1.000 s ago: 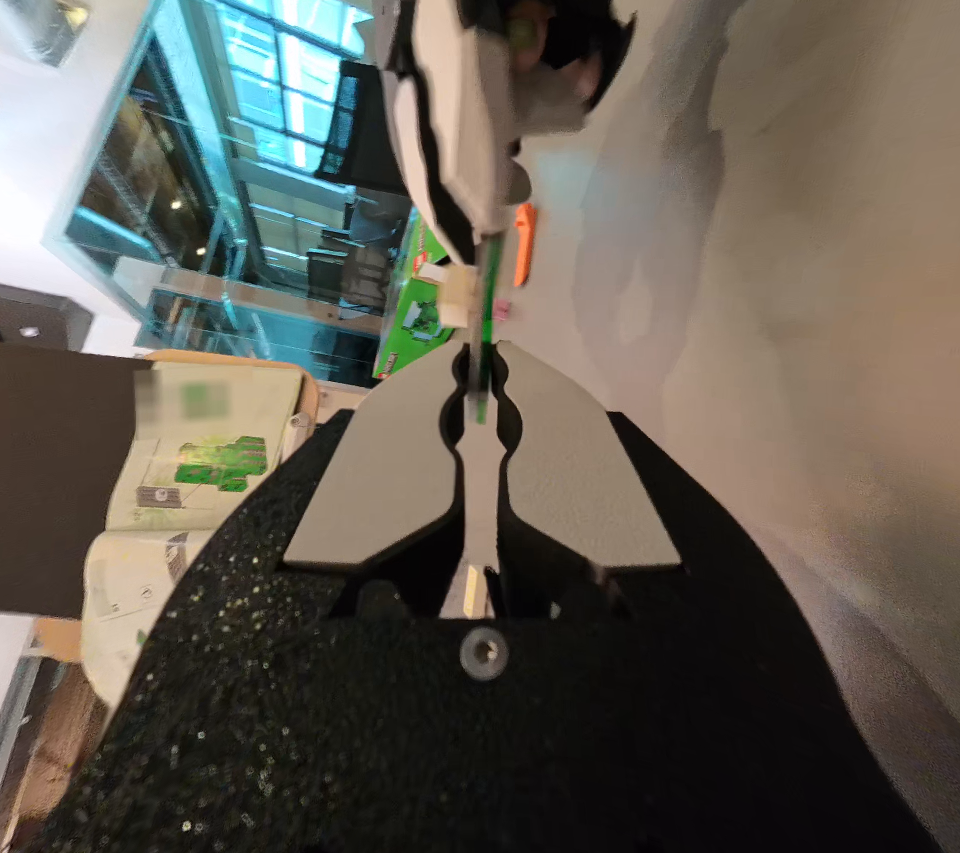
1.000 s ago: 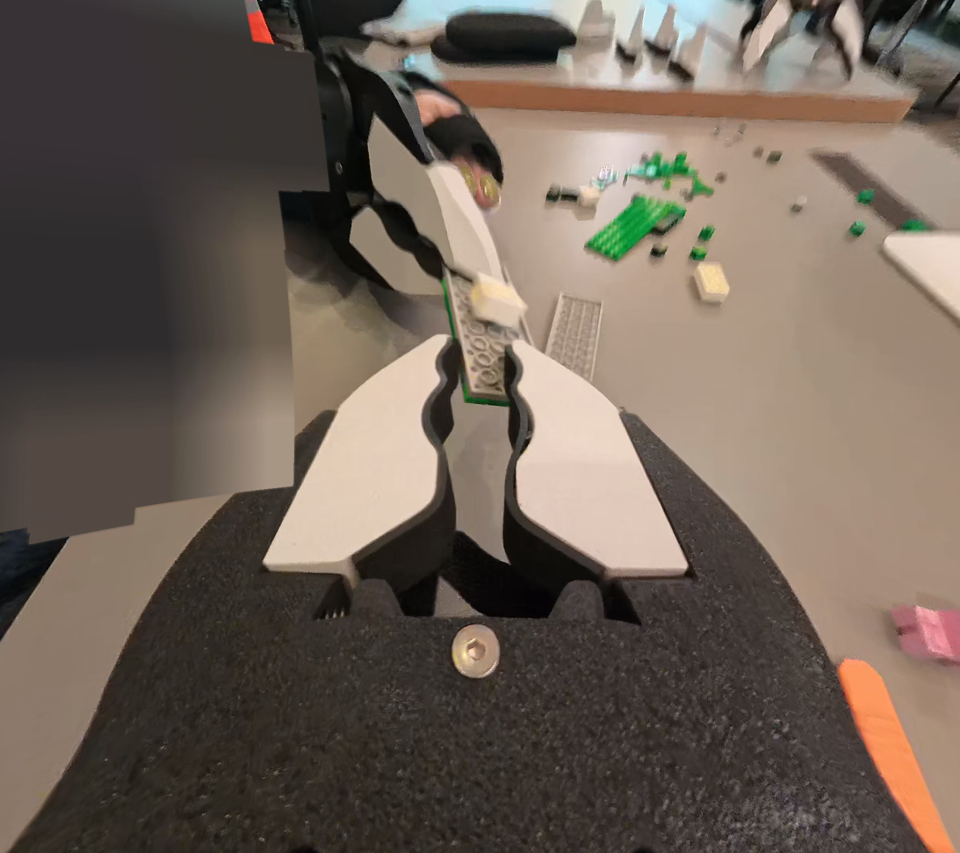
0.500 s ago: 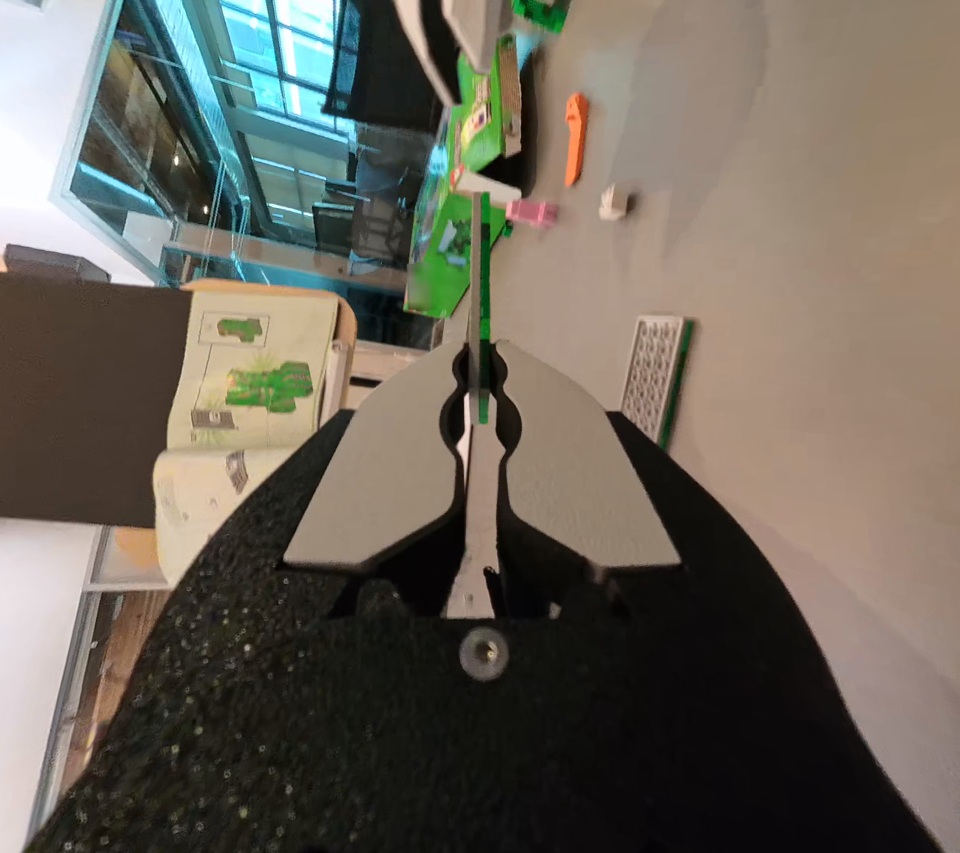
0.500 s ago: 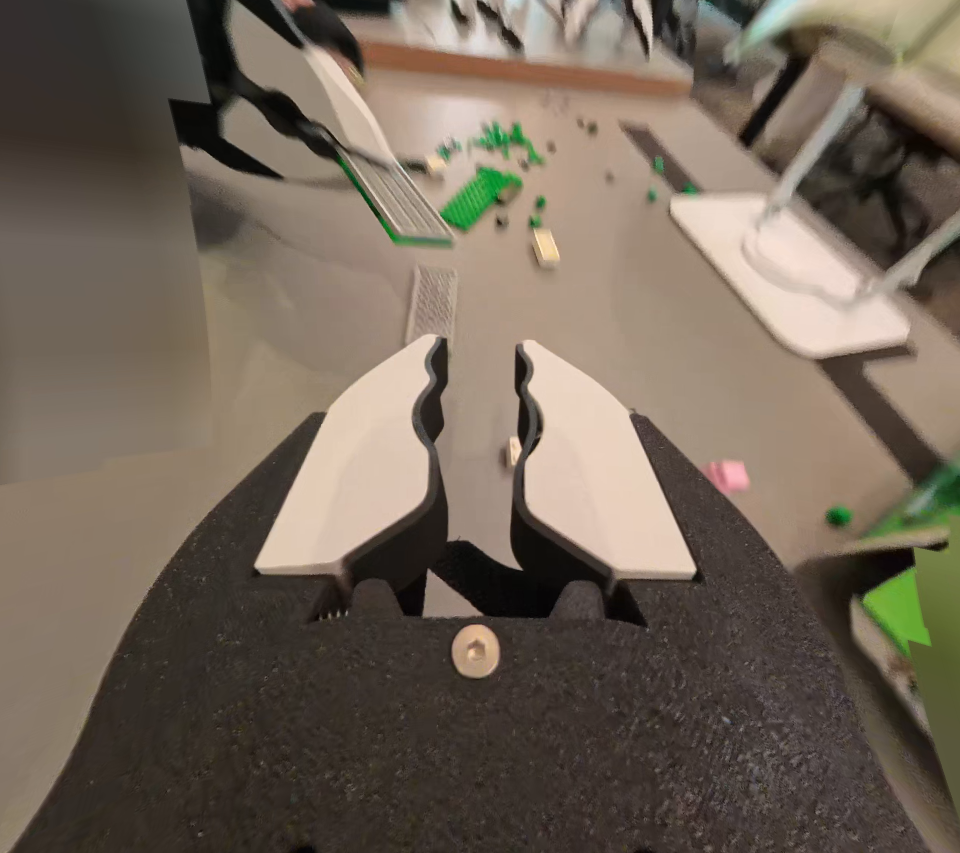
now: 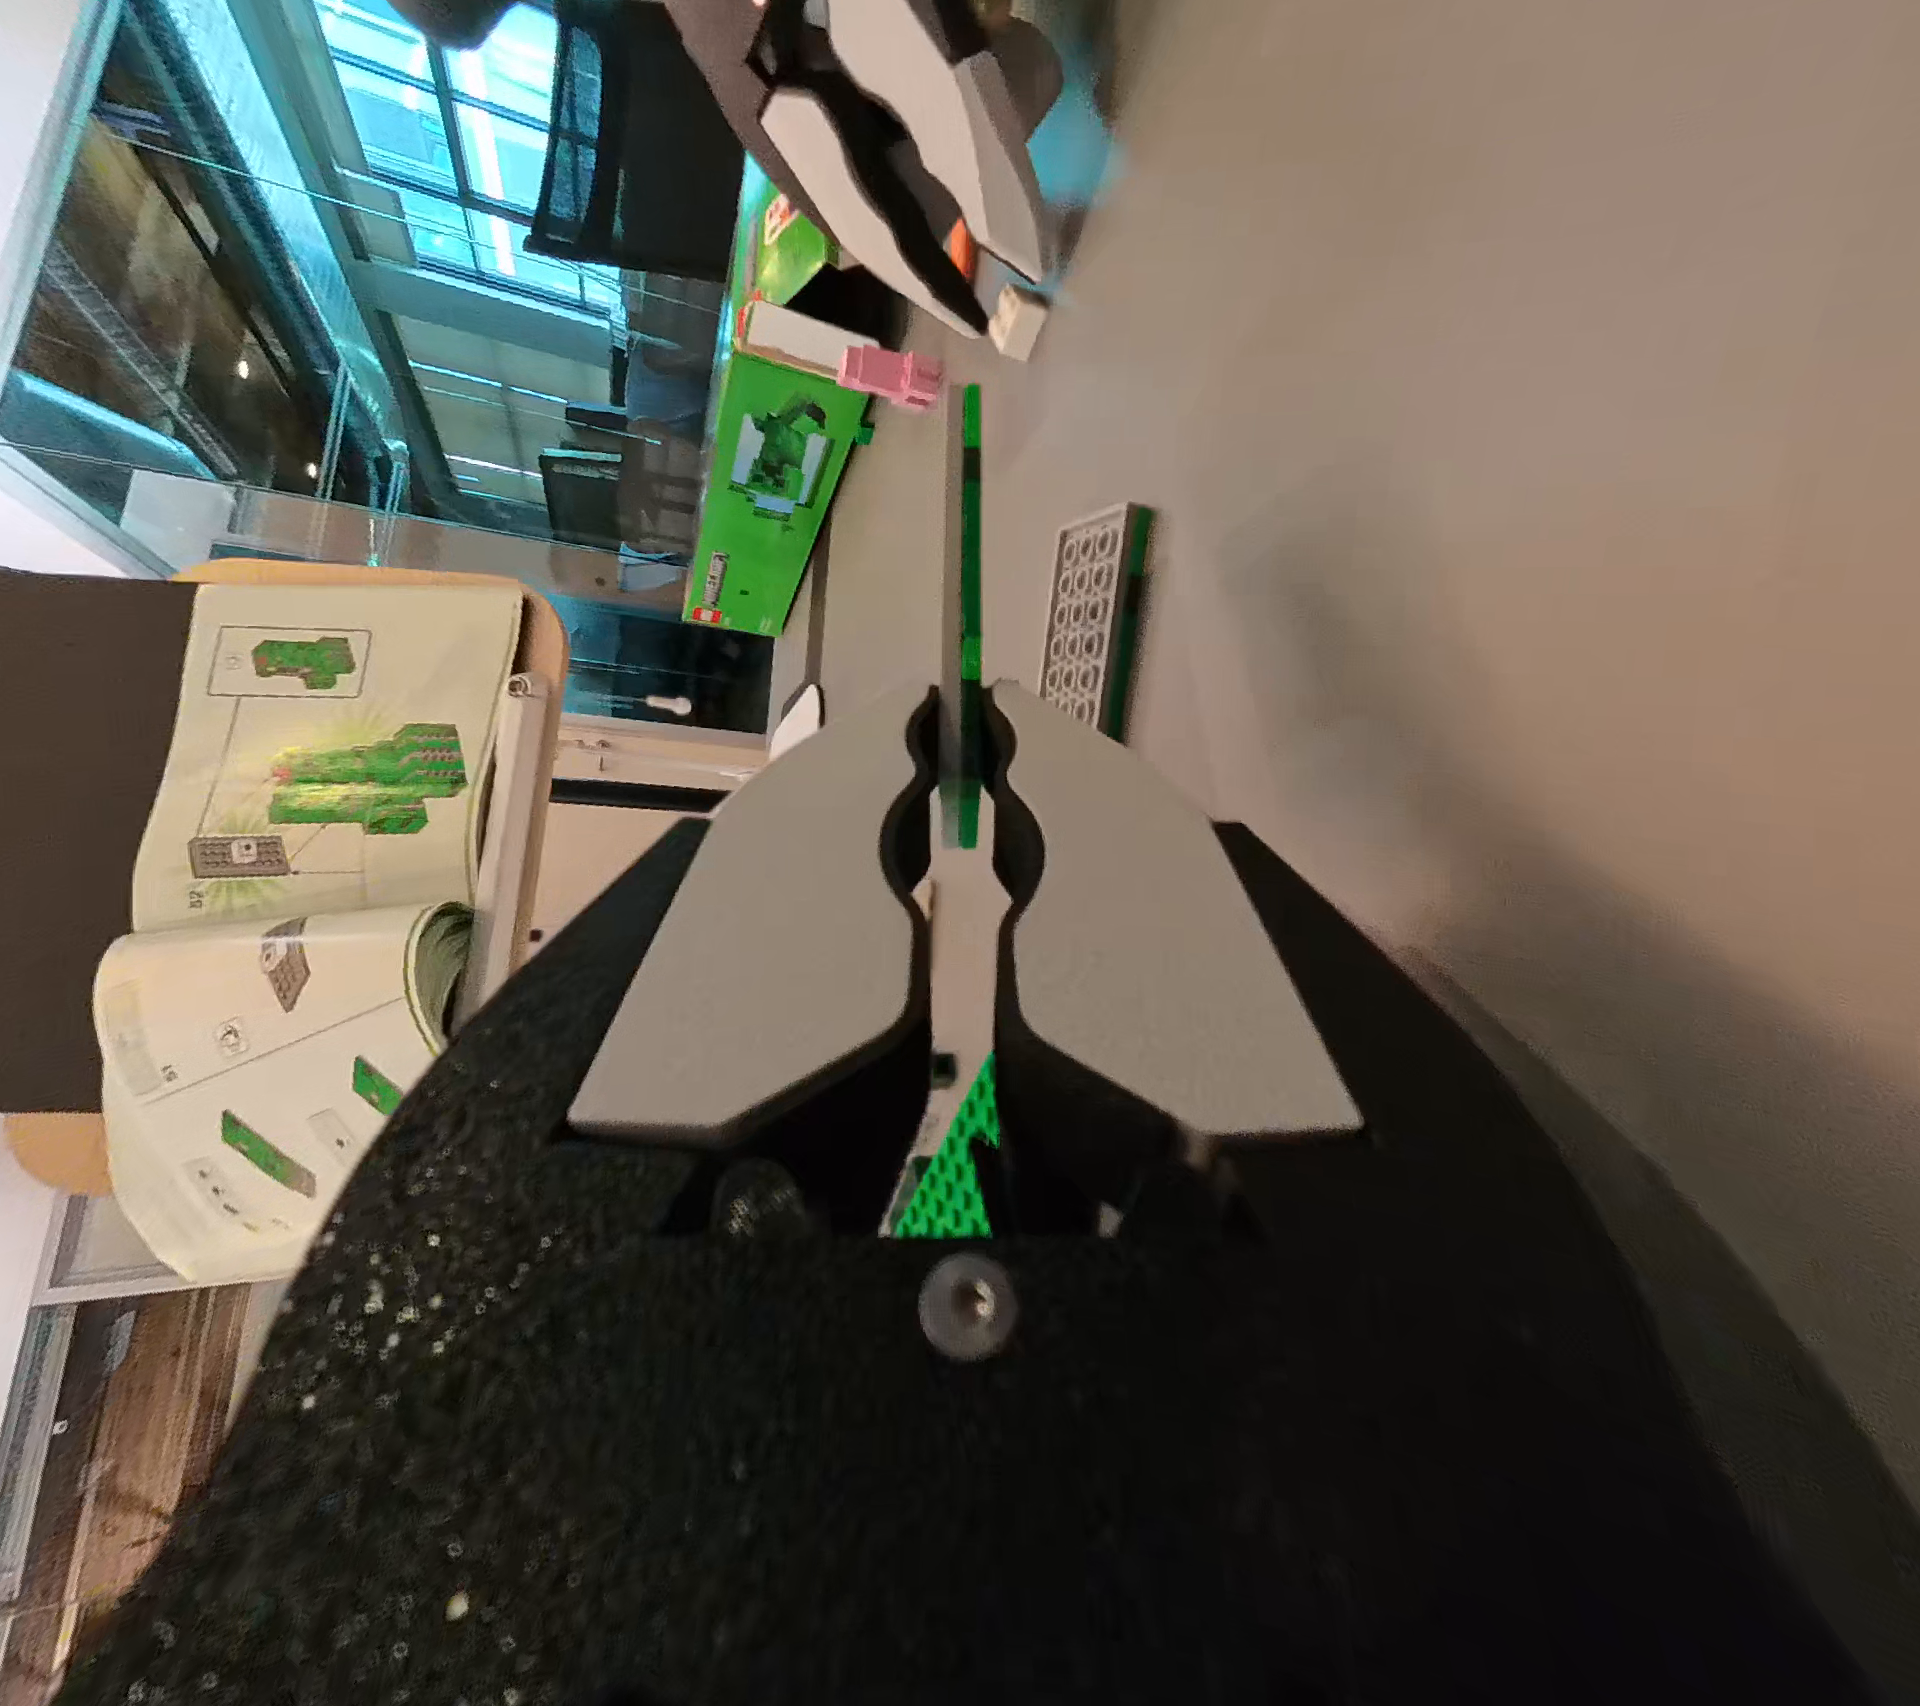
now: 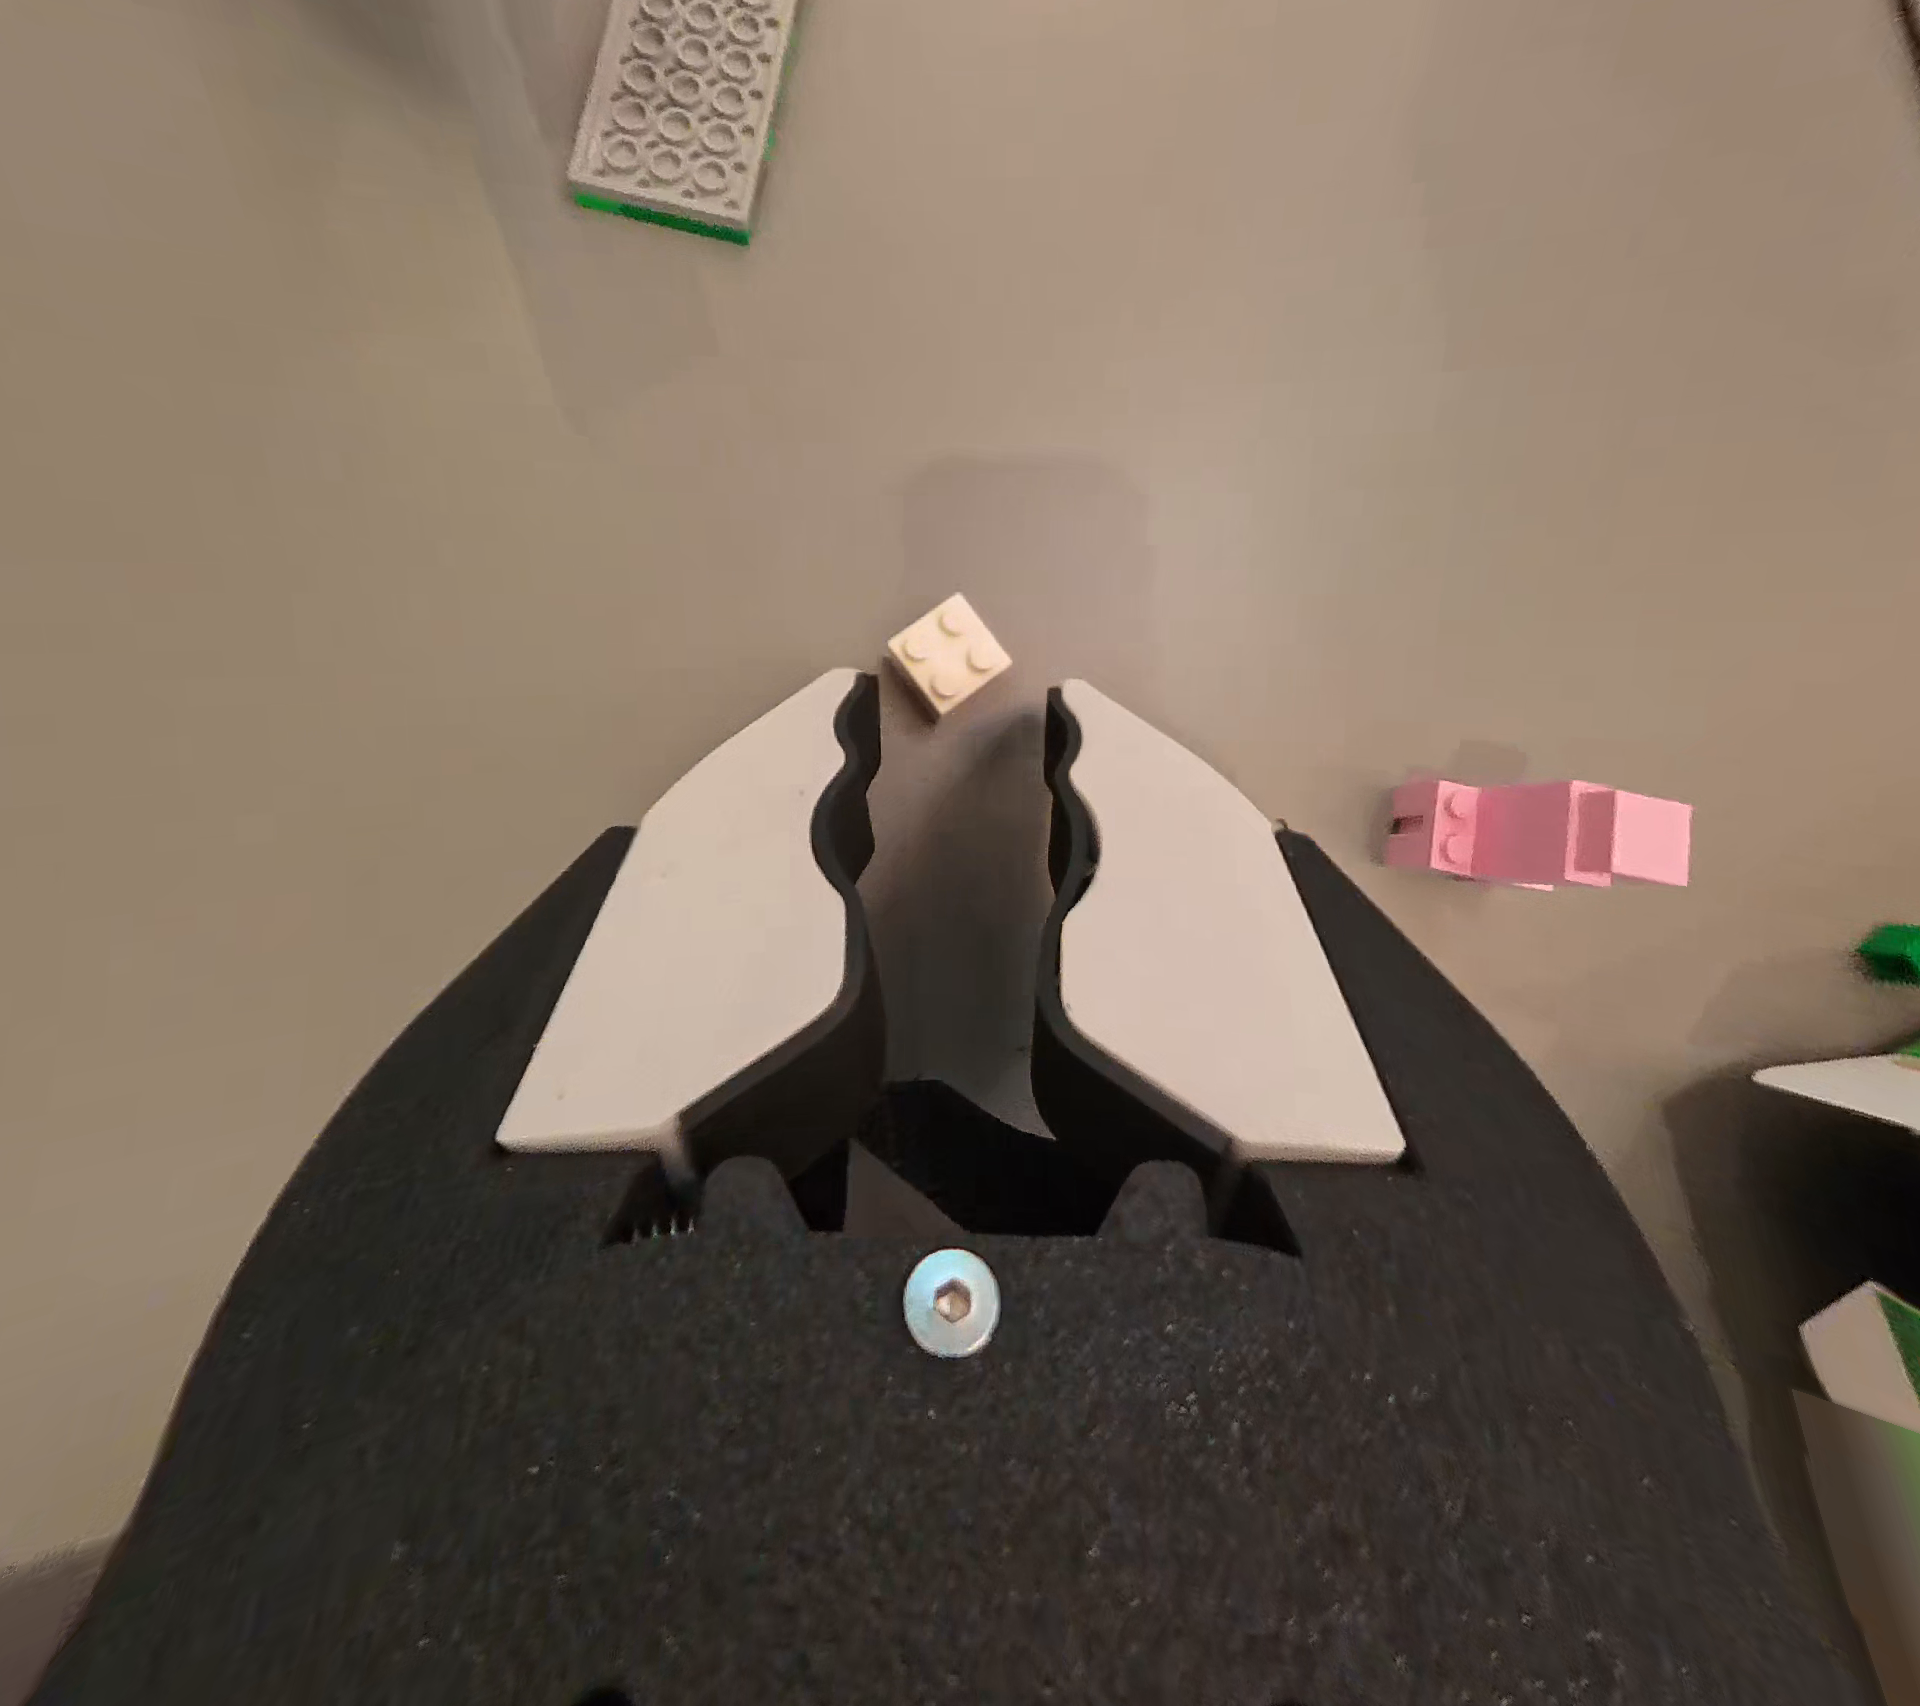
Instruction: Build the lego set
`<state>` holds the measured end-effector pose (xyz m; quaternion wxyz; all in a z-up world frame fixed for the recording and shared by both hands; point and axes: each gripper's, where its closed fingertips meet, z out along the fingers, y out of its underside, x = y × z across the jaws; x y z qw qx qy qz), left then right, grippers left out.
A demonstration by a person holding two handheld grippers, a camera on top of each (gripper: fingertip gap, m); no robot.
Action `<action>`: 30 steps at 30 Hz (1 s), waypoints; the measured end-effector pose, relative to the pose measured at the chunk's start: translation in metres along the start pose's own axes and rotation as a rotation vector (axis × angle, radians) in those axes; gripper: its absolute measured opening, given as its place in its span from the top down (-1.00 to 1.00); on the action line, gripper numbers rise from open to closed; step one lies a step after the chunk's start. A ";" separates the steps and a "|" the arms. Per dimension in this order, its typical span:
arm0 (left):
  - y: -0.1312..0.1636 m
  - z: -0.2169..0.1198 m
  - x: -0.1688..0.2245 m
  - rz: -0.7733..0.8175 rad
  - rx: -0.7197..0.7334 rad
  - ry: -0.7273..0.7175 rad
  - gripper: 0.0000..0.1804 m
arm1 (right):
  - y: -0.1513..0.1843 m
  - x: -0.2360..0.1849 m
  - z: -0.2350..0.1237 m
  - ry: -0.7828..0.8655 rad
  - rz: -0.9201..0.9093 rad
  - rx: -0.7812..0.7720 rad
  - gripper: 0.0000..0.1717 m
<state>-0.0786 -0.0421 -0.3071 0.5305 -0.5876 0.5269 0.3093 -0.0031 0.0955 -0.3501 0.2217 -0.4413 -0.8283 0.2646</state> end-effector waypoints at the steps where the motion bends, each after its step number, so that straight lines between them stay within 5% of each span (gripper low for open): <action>1: 0.001 0.000 0.000 -0.003 -0.003 0.001 0.94 | 0.001 0.000 0.002 -0.024 0.021 -0.019 0.65; 11: 0.001 0.000 0.000 -0.015 0.016 0.002 0.94 | -0.013 -0.011 -0.011 -0.078 -0.014 -0.142 0.95; 16: -0.003 0.000 0.003 0.000 0.027 0.012 0.94 | -0.004 -0.031 -0.024 -0.300 0.101 -0.394 1.00; 20: -0.008 -0.001 0.007 0.014 0.037 0.025 0.94 | 0.005 -0.026 -0.023 -0.298 0.118 -0.565 1.00; 25: -0.011 -0.002 0.009 0.009 0.048 0.034 0.94 | -0.002 -0.014 -0.020 -0.125 0.019 -0.358 0.61; 30: -0.014 -0.002 0.011 -0.025 0.073 0.058 0.94 | 0.002 -0.016 -0.010 -0.061 0.066 -0.228 0.70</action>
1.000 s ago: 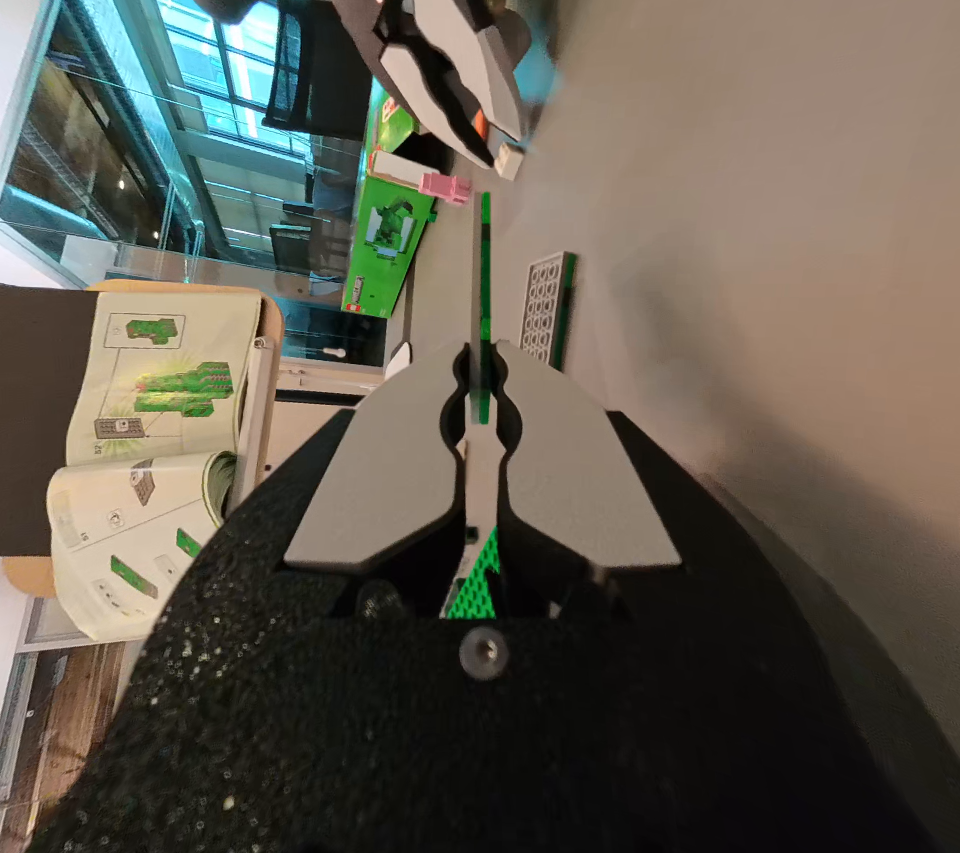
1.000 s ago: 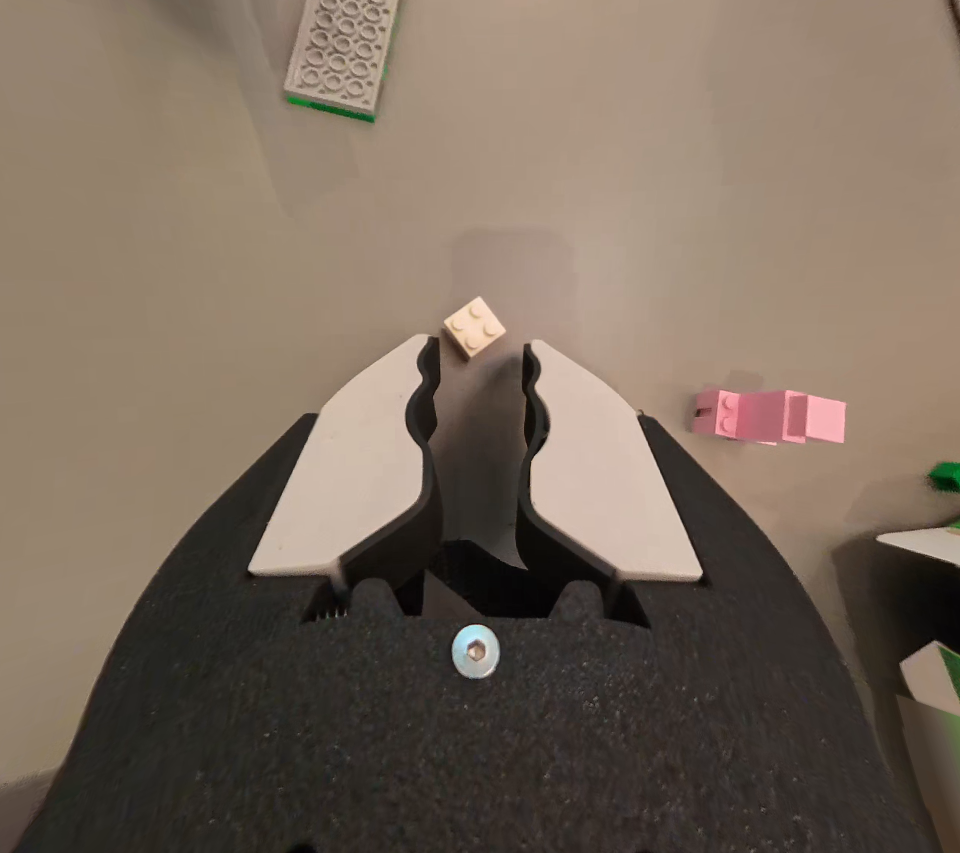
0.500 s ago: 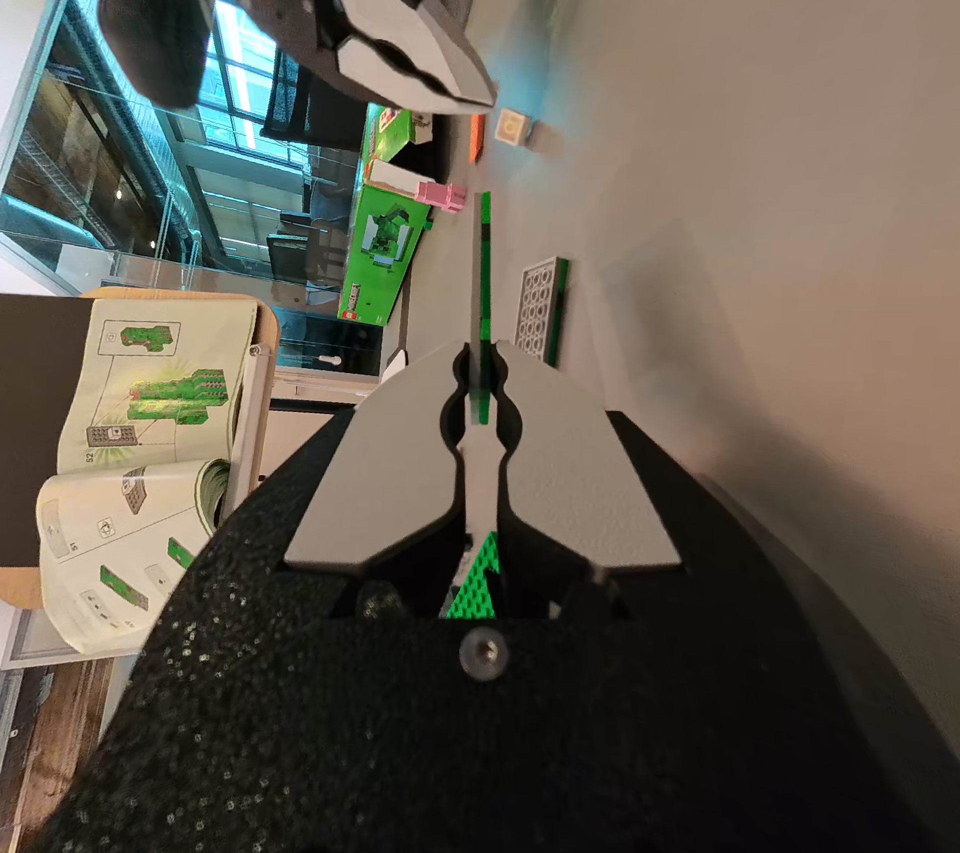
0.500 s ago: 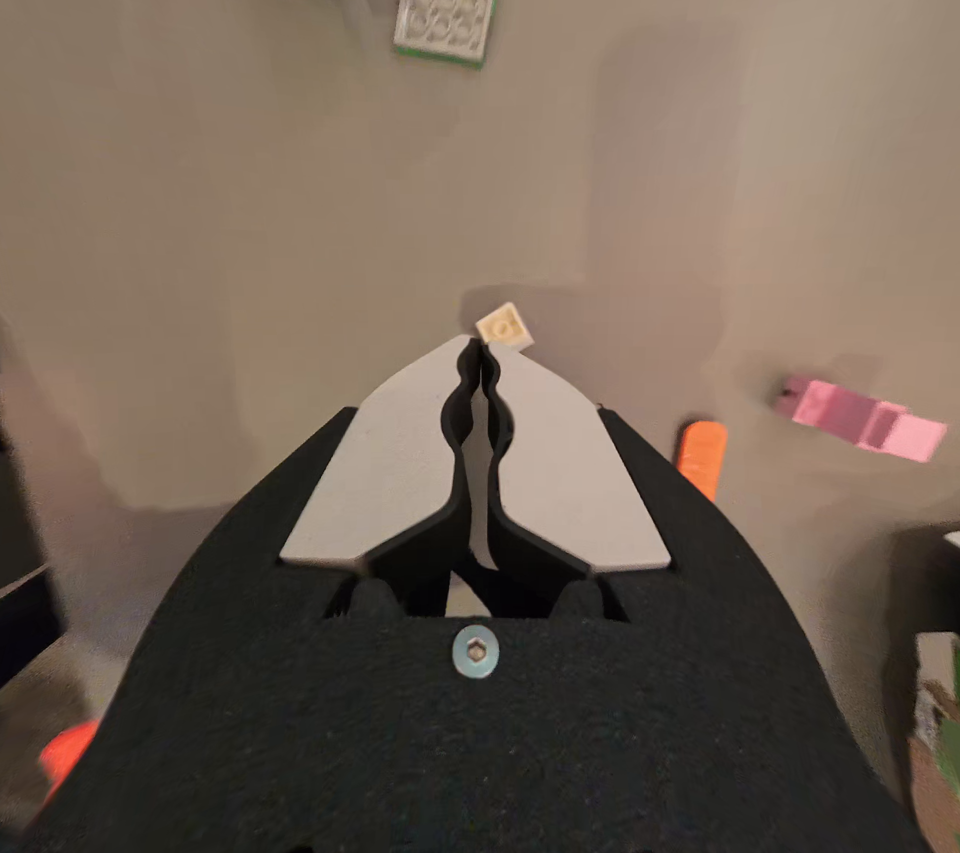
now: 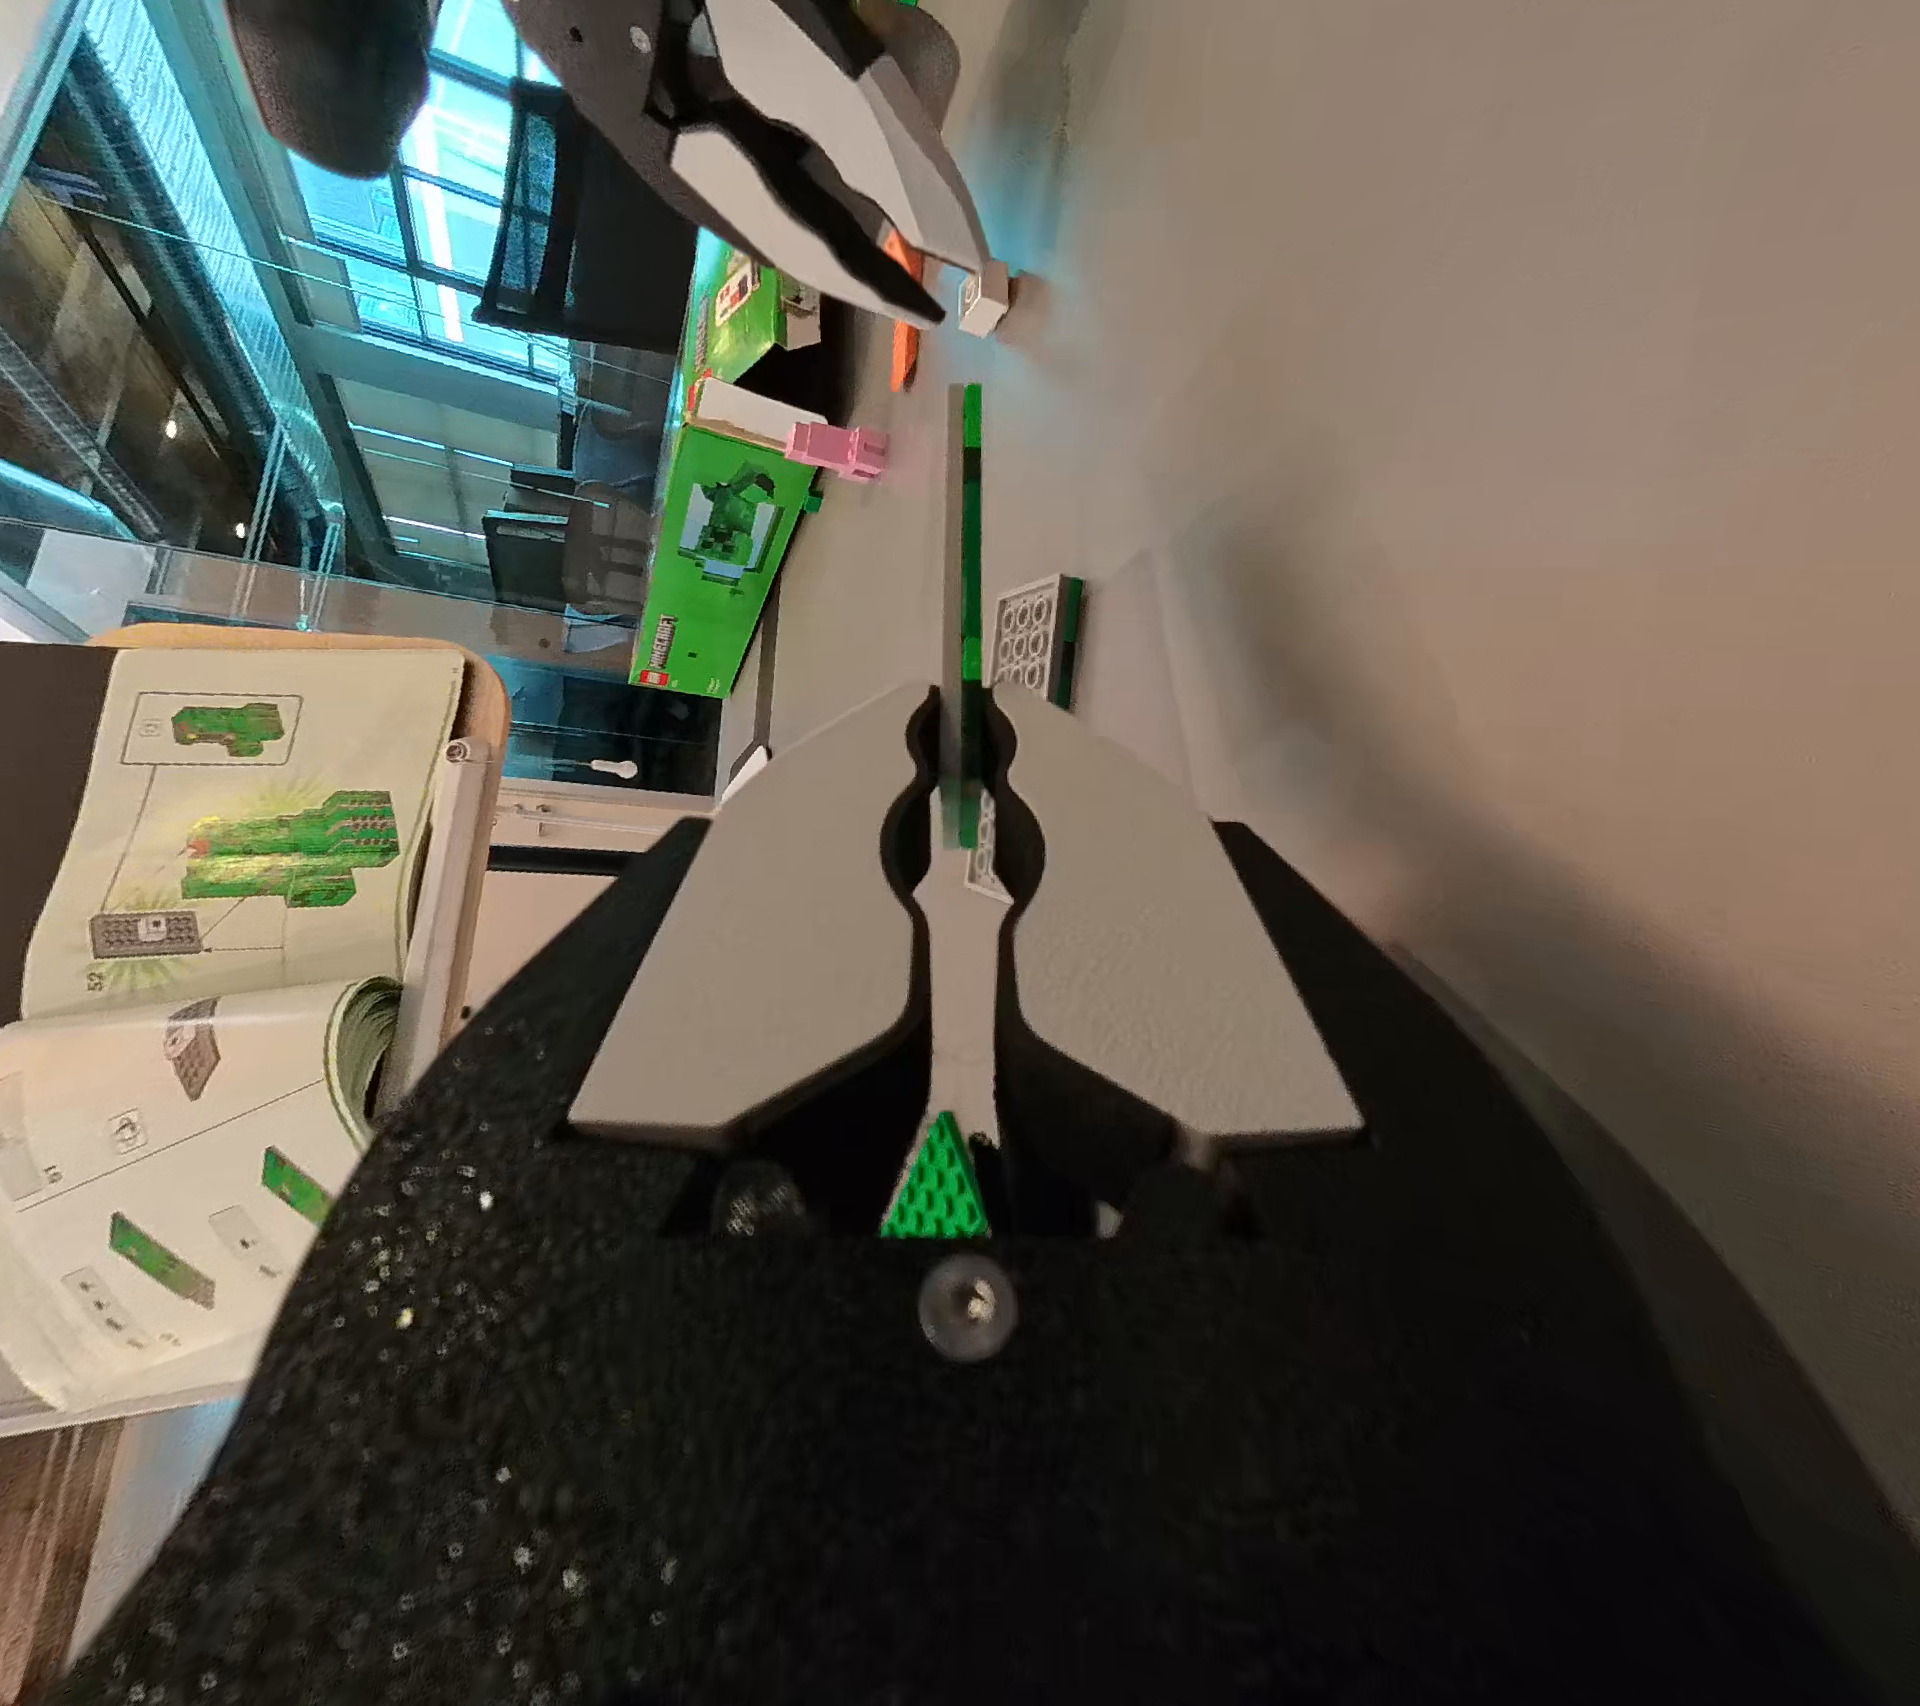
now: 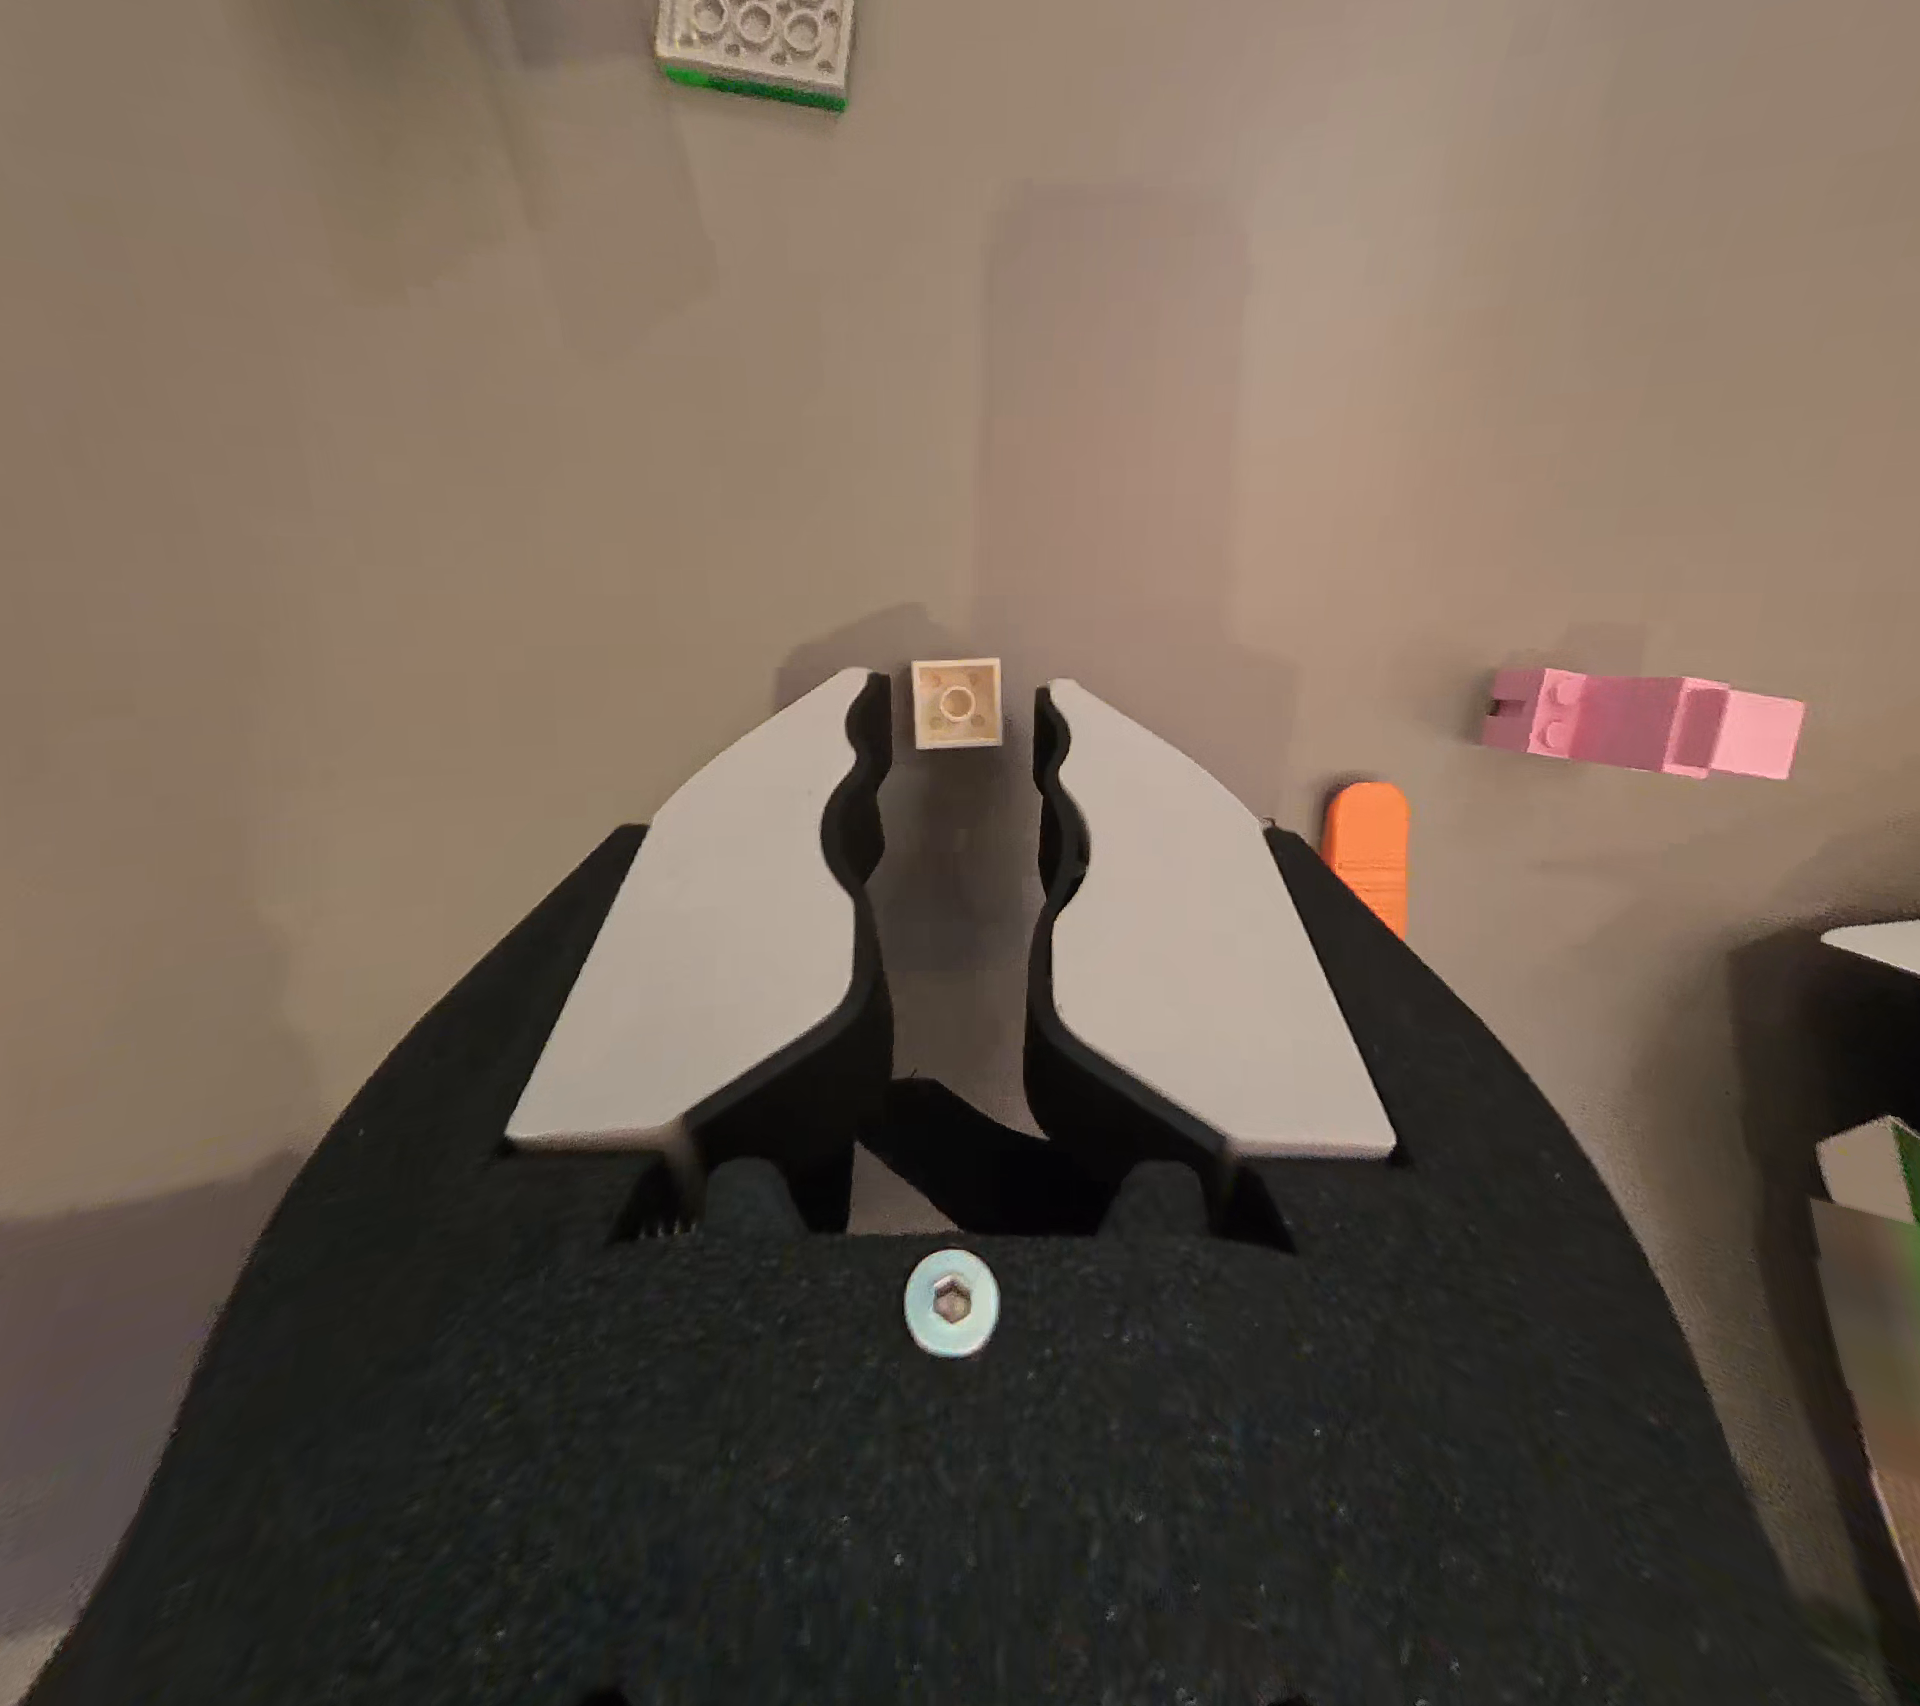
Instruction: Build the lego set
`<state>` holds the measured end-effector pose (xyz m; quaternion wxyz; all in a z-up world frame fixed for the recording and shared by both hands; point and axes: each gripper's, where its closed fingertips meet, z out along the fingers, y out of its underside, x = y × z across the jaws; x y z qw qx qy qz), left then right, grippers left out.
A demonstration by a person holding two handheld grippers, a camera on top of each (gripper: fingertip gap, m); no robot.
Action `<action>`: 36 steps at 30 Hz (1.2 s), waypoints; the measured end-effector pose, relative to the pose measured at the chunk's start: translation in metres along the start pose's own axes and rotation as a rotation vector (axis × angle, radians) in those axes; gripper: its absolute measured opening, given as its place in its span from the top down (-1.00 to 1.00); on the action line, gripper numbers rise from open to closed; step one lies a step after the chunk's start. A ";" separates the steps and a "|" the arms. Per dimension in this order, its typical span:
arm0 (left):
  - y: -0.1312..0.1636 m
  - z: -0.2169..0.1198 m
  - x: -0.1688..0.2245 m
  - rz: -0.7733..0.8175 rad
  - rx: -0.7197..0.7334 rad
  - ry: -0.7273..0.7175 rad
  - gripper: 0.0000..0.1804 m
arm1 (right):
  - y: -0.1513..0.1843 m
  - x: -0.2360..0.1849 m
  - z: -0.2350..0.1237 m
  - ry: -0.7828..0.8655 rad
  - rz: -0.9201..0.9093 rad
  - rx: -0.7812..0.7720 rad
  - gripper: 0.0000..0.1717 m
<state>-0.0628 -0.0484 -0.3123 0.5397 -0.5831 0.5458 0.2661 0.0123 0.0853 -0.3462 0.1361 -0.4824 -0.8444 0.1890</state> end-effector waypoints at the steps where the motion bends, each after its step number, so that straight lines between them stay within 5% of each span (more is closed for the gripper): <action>1: 0.000 0.000 0.000 -0.004 0.002 0.002 0.94 | 0.001 0.000 0.002 0.008 -0.004 -0.003 0.70; 7: -0.003 -0.007 -0.012 0.034 0.010 -0.052 0.94 | -0.015 -0.003 0.002 0.007 -0.015 0.008 0.81; 14: -0.034 -0.037 -0.094 0.476 0.002 -0.350 0.94 | -0.152 -0.031 -0.104 0.101 -0.245 0.269 0.81; 18: -0.052 -0.049 -0.145 0.558 0.029 -0.434 0.94 | -0.201 -0.064 -0.157 0.030 -0.334 0.346 0.81; 25: -0.069 -0.063 -0.181 0.563 0.056 -0.495 0.94 | -0.230 -0.081 -0.183 -0.042 -0.353 0.267 0.81; 36: -0.059 -0.069 -0.180 0.404 0.041 -0.346 0.94 | -0.233 -0.071 -0.159 -0.114 -0.264 0.078 0.81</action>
